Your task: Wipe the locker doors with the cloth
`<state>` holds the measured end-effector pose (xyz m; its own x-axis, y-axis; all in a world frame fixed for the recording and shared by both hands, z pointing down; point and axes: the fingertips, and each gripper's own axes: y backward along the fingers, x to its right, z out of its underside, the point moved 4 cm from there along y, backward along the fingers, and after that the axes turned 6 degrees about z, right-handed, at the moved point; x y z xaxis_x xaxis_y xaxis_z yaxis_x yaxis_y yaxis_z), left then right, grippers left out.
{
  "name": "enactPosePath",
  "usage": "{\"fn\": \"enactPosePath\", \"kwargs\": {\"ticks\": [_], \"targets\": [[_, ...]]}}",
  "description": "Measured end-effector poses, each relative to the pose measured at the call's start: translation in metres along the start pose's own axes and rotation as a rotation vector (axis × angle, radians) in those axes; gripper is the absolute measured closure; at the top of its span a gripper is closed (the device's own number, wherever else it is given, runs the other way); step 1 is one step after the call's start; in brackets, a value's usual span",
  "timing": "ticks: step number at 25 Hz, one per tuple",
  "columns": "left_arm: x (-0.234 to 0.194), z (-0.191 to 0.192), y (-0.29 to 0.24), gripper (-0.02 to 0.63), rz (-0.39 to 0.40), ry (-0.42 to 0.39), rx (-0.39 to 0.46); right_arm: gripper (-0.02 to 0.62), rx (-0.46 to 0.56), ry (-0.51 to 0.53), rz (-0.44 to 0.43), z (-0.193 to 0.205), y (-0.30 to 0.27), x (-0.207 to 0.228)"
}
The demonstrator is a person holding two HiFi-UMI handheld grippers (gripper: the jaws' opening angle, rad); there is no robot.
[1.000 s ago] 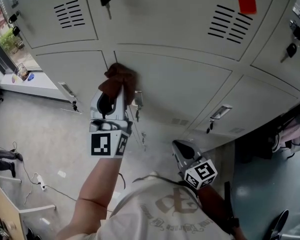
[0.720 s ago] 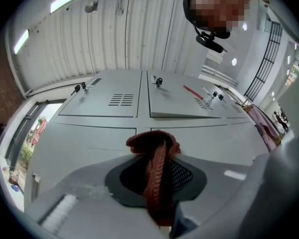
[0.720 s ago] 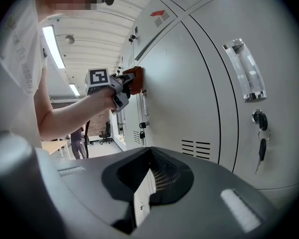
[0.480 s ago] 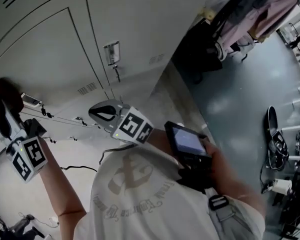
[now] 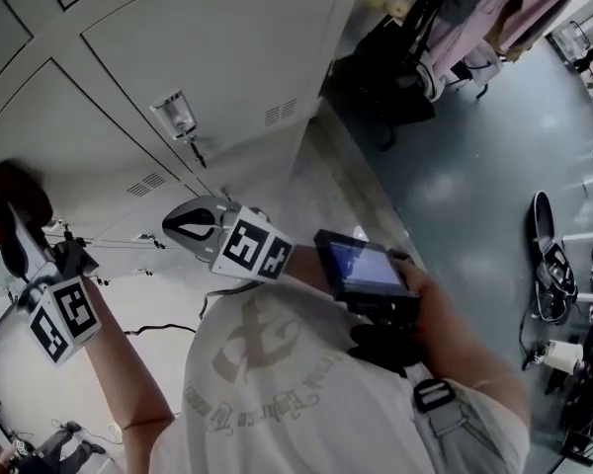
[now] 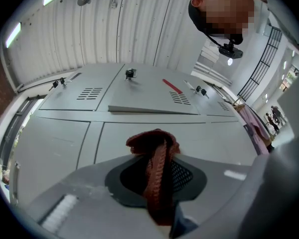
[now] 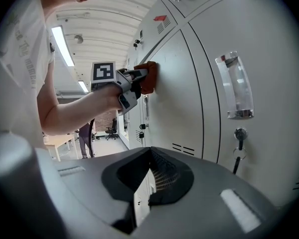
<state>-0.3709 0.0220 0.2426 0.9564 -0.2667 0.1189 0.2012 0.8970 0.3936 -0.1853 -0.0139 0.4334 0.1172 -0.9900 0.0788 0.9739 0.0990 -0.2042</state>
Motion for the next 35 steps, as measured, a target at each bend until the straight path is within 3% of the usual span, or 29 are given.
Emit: {"fn": "enactPosePath", "kwargs": {"ticks": [10,16,30,35], "targets": [[0.057,-0.005,-0.024,0.528,0.053,0.002,-0.025,0.588,0.002,-0.017,-0.001,-0.001,0.028,0.027],[0.093,-0.006,-0.042,0.526,0.132,0.019,-0.041,0.588,0.019,-0.013,0.016,-0.007,0.040,0.040],[0.150,-0.003,-0.061,0.525,0.223,0.068,-0.079,0.588,0.029,0.000,0.026,-0.009,0.069,0.050],[0.182,-0.023,-0.043,0.525,0.187,-0.011,-0.024,0.588,0.078,-0.004,-0.033,-0.002,0.105,0.045]]}}
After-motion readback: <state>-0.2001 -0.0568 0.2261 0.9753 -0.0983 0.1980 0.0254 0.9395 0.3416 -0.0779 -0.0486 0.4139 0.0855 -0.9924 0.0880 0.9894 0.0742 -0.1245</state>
